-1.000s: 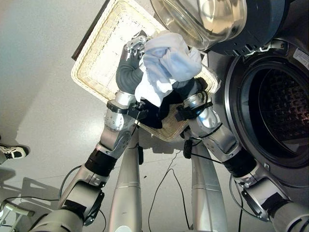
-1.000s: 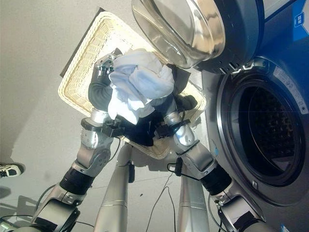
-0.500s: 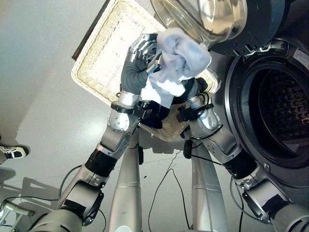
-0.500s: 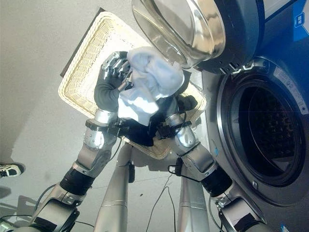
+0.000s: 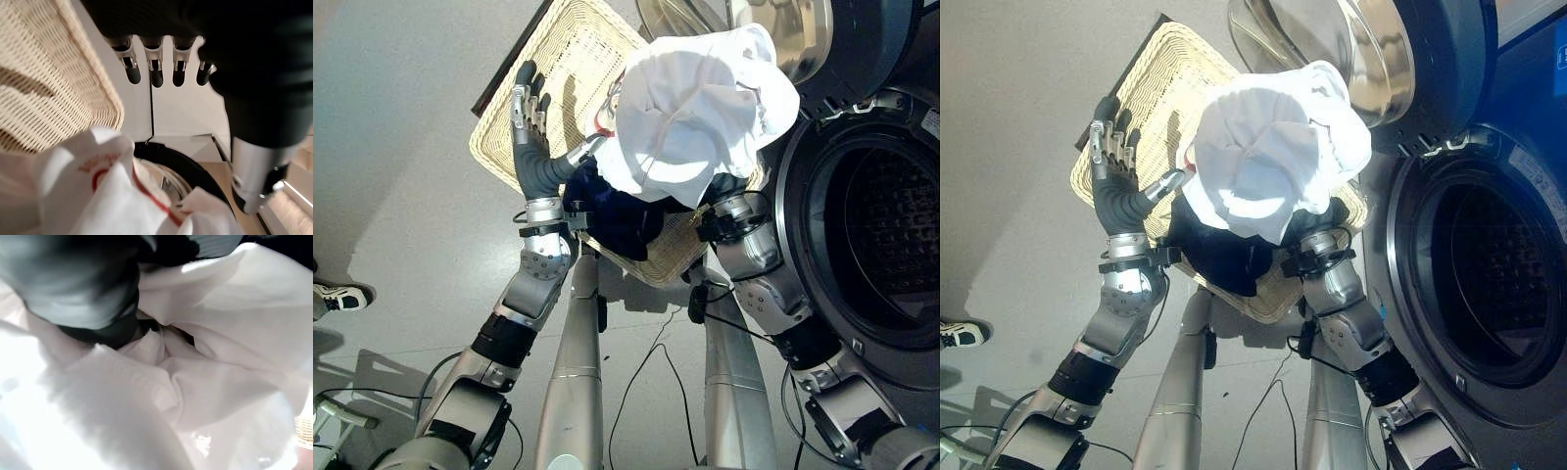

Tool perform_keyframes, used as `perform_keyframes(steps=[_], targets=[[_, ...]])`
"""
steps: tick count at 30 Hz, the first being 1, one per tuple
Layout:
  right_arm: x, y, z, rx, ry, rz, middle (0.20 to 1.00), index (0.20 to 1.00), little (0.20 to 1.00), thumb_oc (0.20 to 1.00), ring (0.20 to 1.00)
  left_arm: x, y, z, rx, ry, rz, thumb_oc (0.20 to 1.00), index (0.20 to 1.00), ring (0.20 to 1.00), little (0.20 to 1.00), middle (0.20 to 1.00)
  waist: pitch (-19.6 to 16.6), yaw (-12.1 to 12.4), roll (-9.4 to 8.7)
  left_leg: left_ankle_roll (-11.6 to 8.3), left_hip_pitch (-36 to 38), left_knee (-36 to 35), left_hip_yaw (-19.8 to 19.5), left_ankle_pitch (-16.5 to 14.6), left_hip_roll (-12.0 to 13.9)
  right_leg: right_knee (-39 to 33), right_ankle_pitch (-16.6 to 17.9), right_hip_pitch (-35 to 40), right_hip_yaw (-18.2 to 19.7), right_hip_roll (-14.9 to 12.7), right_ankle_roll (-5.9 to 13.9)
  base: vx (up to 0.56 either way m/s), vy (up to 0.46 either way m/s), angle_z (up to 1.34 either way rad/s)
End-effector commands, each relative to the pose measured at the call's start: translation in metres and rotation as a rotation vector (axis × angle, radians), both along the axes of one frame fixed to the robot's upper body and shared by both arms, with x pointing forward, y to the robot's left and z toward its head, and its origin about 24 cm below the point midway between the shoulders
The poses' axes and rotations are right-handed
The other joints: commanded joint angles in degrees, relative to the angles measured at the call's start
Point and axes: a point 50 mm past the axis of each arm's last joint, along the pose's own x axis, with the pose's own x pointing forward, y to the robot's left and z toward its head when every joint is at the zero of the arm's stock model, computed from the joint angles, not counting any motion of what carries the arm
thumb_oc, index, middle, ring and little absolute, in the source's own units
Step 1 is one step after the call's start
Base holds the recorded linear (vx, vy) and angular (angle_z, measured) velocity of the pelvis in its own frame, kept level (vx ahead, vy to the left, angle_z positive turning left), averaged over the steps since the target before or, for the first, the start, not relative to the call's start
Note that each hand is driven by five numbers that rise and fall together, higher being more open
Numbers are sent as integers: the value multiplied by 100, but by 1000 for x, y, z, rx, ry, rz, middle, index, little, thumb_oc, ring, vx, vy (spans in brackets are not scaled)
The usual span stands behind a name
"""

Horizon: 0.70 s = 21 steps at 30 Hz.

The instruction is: Put the clothes into the washing machine.

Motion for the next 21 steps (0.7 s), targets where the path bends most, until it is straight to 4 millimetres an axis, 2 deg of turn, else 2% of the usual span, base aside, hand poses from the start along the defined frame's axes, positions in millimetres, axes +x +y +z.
perform_keyframes(steps=[1,12,16,17,21], targets=[[-21,4,34,82,-232,89,200,200,200,200,200,-5,3,20,-35,-136,31,1000,1000,1000,1000,1000,-109,-145,175,384,-156,537,158,-378,-523,-2070,1585,527,-536,287,433,0,0,0],[-22,-16,36,-15,-332,41,200,200,200,200,200,6,20,9,-63,-76,120,1000,1000,1000,1000,1000,-109,-209,99,349,-118,509,206,-391,-475,-2072,1584,559,-522,306,467,0,0,0],[-29,-21,40,-32,-395,56,200,200,200,200,200,6,24,7,-60,-65,139,1000,1000,1000,1000,1000,-109,-233,72,349,-116,505,213,-398,-467,-2065,1587,550,-518,319,480,0,0,0],[-38,-22,48,-25,-459,84,200,200,200,200,200,7,27,5,-52,-55,159,1000,1000,1000,1000,1000,-109,-247,42,346,-113,497,211,-409,-460,-2067,1586,552,-513,331,491,0,0,0],[-47,-22,56,59,-502,180,200,200,200,200,200,10,29,2,-52,-34,181,1000,1000,1000,1000,1000,-109,-275,10,333,-120,507,229,-423,-433,-2057,1579,542,-494,341,504,0,0,0]])
